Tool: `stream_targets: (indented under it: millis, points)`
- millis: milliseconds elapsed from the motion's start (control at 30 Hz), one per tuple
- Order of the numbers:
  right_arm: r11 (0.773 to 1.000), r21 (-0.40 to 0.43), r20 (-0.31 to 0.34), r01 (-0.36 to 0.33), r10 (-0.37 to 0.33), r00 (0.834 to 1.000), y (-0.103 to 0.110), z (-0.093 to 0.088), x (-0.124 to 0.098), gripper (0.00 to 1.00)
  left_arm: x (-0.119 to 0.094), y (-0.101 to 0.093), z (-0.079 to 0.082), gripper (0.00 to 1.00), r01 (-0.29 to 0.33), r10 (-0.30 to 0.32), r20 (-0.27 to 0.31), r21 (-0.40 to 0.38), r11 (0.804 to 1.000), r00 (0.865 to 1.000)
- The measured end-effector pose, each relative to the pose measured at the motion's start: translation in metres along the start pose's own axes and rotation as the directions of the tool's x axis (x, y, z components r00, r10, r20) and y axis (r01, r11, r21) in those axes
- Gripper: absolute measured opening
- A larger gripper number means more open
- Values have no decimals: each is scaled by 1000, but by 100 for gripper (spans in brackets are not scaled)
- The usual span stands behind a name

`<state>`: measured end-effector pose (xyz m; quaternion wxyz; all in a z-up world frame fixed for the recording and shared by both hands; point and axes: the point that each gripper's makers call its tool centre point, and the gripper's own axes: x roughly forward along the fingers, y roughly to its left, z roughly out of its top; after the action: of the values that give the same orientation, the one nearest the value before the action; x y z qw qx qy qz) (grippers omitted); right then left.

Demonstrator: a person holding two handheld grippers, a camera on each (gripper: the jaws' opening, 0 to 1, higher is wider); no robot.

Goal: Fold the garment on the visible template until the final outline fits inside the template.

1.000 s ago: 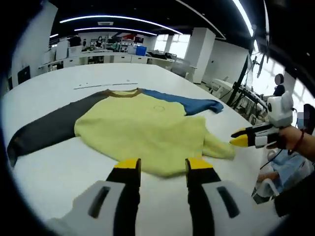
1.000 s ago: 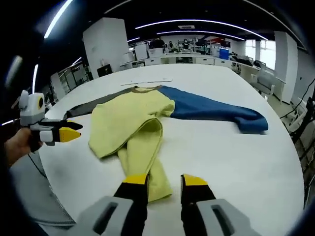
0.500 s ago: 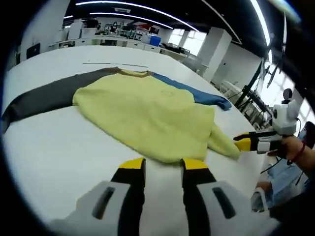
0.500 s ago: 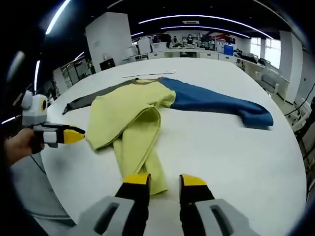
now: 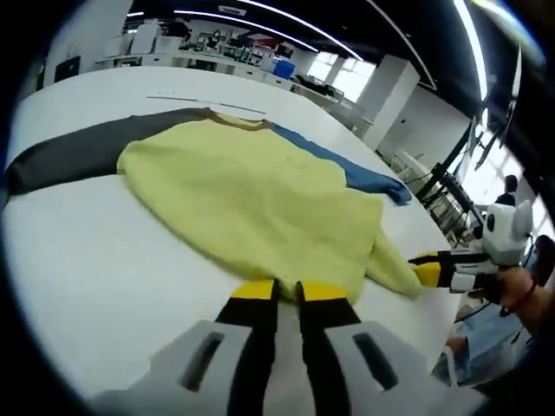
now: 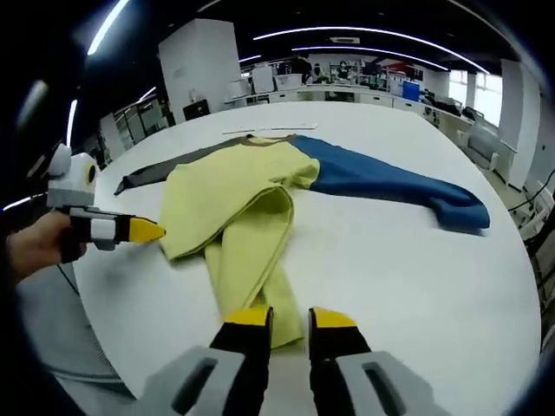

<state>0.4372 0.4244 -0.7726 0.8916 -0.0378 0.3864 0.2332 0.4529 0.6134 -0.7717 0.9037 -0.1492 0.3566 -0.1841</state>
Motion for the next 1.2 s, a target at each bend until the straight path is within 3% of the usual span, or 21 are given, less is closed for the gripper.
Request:
stream_targets:
  millis: [167,433,800,967,1200]
  points:
    - [1000,-7,-15,-21,21,1000,4,-2,1,0,-7,0,2,0,10,-10,2,-13,1000,1000]
    - [998,35,-18,-44,45,999,2,-2,-4,0,-29,2,11,0,37,-36,11,-25,999,999]
    - [999,42,9,-16,16,1000,3,6,-21,0,-72,16,19,0,46,-44,33,-59,997,999]
    - [999,46,18,-3,2,1000,3,6,-30,0,-91,29,13,0,38,-39,-8,-51,998,999]
    - [999,43,19,11,-12,1000,3,2,-34,0,-105,56,8,0,11,-12,-22,-64,998,1000]
